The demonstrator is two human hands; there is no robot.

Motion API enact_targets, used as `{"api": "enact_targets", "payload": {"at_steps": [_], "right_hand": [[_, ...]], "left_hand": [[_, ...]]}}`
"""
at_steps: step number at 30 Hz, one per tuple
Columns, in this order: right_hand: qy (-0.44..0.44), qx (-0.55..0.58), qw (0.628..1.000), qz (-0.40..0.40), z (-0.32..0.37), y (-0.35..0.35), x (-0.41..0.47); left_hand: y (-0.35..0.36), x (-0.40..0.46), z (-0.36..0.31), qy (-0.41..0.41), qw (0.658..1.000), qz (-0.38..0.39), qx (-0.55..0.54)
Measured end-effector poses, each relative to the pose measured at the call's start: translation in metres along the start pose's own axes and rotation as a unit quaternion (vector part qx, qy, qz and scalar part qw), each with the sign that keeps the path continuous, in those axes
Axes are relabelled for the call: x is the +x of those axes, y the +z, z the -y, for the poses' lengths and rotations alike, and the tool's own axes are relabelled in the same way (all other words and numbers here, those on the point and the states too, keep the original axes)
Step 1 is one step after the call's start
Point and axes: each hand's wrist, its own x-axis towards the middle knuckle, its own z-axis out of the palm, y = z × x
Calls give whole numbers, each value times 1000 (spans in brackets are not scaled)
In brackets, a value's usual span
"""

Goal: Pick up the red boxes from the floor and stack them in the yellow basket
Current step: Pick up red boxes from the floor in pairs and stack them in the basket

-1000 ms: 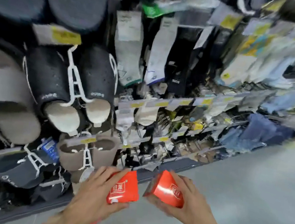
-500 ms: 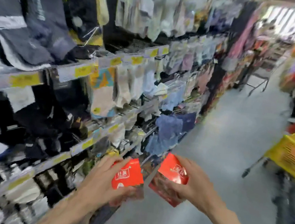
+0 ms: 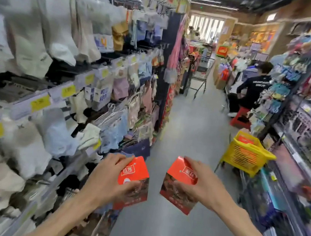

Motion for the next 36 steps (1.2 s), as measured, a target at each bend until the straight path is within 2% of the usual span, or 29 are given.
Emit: {"api": "enact_targets", "payload": {"at_steps": [14,31,36], "right_hand": [[141,-45,985,-89,-137,-52,251],[244,-56,960,-128,-427,-126,568],[289,-59,945,-143,-518,-141,654]], "left_hand": [[110,375,48,143,987,48,-48],[300,835,19,224,969,93,-41],[369,971,1,271,954,114,-52]]}}
